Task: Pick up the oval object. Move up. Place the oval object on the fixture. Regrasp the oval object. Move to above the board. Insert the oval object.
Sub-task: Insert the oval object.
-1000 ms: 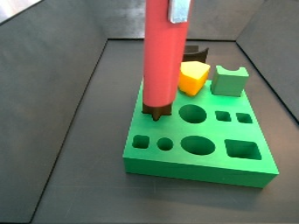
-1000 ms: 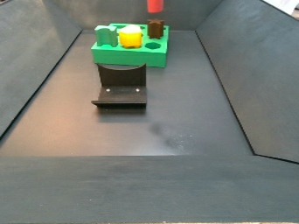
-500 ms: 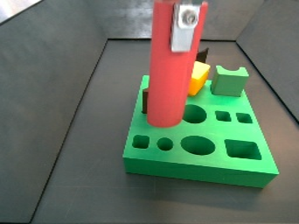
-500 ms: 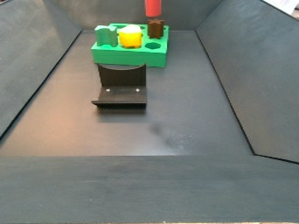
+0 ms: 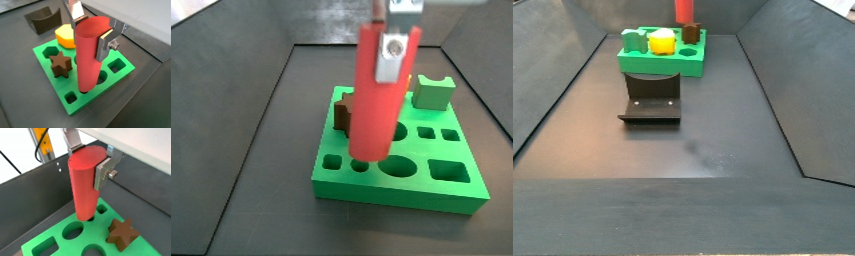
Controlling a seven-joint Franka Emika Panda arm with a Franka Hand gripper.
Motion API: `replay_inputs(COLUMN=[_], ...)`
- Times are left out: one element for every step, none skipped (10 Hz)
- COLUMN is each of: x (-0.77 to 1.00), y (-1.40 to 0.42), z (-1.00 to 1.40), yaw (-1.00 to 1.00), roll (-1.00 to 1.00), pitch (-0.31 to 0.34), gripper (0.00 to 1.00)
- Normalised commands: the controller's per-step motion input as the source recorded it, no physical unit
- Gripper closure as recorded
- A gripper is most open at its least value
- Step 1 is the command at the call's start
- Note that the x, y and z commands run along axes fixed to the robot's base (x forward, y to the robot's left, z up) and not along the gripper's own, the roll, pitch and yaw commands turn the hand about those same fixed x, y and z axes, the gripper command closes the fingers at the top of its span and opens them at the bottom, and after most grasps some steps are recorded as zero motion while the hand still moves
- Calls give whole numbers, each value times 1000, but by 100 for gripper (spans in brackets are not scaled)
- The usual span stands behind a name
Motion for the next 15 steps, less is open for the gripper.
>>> replay_inputs(x=[497,469,420,411,426,449,349,234,249,183,0,0,-80,-106,-100], y=[-40,0,0,0,0,0,0,-26,-91,-74,0,0,0,0,0], z=[-254,-231,-183,-194,-197,-191,-171,-49,-31,-49,-80,-120,-34,-23,-26], yaw=[-194,-231,-226,-234,-231,-234,-209,-103,-23,-71,-171,-314,-303,-269,-266], roll=[89,83,77,77,76,69,64,30,23,0,0,0,0,0,0], pitch=[0,0,0,0,0,0,0,4,0,0,0,0,0,0,0], gripper=[100,100,100,100,100,100,100,100,100,100,100,100,100,100,100])
